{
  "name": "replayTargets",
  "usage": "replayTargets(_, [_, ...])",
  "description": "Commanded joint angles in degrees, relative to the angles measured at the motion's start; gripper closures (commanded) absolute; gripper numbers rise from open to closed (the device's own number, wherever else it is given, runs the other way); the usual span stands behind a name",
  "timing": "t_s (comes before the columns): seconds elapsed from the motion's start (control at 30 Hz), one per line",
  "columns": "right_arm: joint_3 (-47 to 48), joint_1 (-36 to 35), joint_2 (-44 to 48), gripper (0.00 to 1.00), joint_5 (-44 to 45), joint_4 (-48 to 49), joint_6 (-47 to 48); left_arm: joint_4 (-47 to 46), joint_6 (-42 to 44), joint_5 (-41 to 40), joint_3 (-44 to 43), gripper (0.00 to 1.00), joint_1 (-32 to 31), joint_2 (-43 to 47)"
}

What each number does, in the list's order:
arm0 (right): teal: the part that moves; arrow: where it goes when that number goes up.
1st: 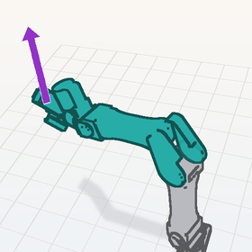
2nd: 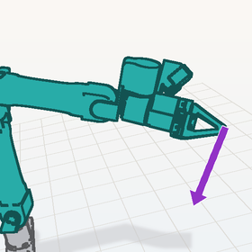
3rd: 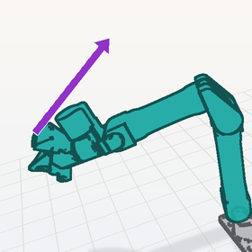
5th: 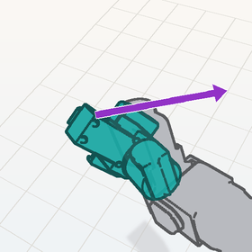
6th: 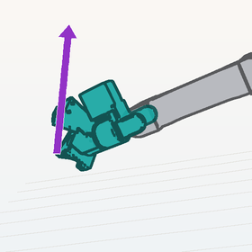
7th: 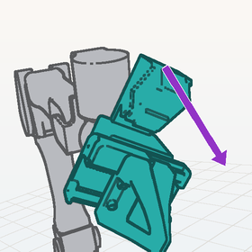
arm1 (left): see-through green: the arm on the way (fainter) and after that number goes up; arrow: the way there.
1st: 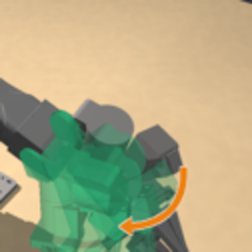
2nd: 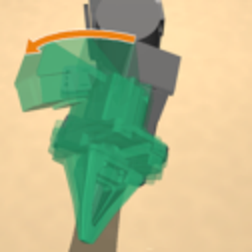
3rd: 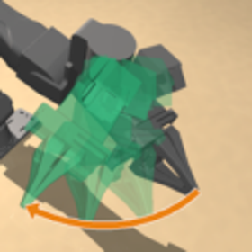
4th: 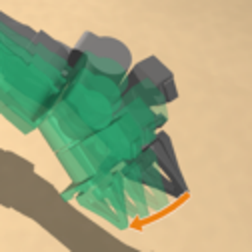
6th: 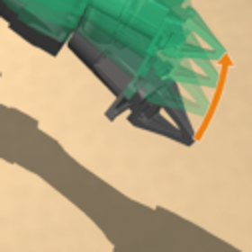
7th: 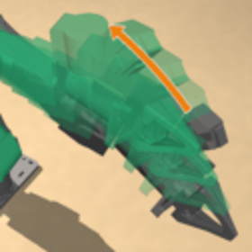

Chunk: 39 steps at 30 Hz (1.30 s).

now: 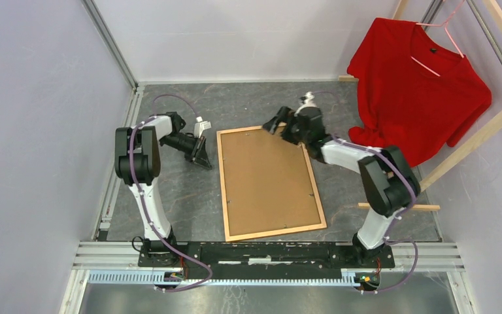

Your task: Put the photo into the frame

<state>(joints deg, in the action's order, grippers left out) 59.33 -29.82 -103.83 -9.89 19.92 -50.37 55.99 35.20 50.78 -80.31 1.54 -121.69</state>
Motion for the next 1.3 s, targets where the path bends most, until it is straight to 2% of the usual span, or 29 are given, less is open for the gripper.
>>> replayTargets(0.0, [-6.46, 7.15, 7.60, 0.02, 5.36, -4.16, 7.12, 0.13, 6.79, -6.22, 5.65, 0.74, -1.80, 7.84])
replayTargets(0.17, [-10.10, 13.06, 8.92, 0.02, 8.31, -6.11, 10.29, -5.92, 6.59, -13.15, 15.78, 0.74, -8.29, 14.03])
replayTargets(0.37, [-5.67, 12.82, 1.79, 0.02, 4.24, -5.44, 10.25, -9.66, 5.13, -16.24, 21.27, 0.74, -14.46, 16.62])
replayTargets(0.47, [0.91, 8.91, -2.69, 0.03, 5.76, -8.06, 11.43, -11.45, 3.44, -15.95, 22.15, 0.74, -17.14, 16.89])
replayTargets(0.53, [8.81, 5.14, -6.39, 0.03, 8.10, -13.01, 13.39, -13.34, 1.86, -15.16, 22.61, 0.75, -19.77, 17.46])
replayTargets(0.7, [22.19, -0.79, -15.96, 0.02, 4.09, -14.14, 11.73, -14.99, 0.15, -13.03, 22.06, 0.72, -26.84, 17.45])
replayTargets(0.77, [29.52, -2.44, -20.45, 0.02, 0.96, -16.14, 11.86, -13.97, 0.40, -12.57, 21.25, 0.67, -28.74, 16.70])
replayTargets(0.87, [37.69, -3.75, -26.51, 0.02, -4.41, -18.51, 11.18, -11.20, 1.85, -12.68, 19.87, 0.51, -29.79, 16.13])
replayTargets(1.0, [42.86, -2.84, -27.77, 0.02, -2.73, -23.39, 14.30, -5.34, 5.99, -14.60, 17.50, 0.39, -29.59, 17.52])
replayTargets(1.13, [32.93, 1.68, -17.22, 0.02, 1.27, -20.35, 15.45, 1.10, 10.52, -15.77, 14.59, 0.21, -26.60, 20.55])
replayTargets(1.27, [22.11, 6.63, -5.69, 0.02, 4.83, -19.73, 18.56, 9.54, 15.62, -14.97, 7.10, 0.17, -18.16, 21.20])
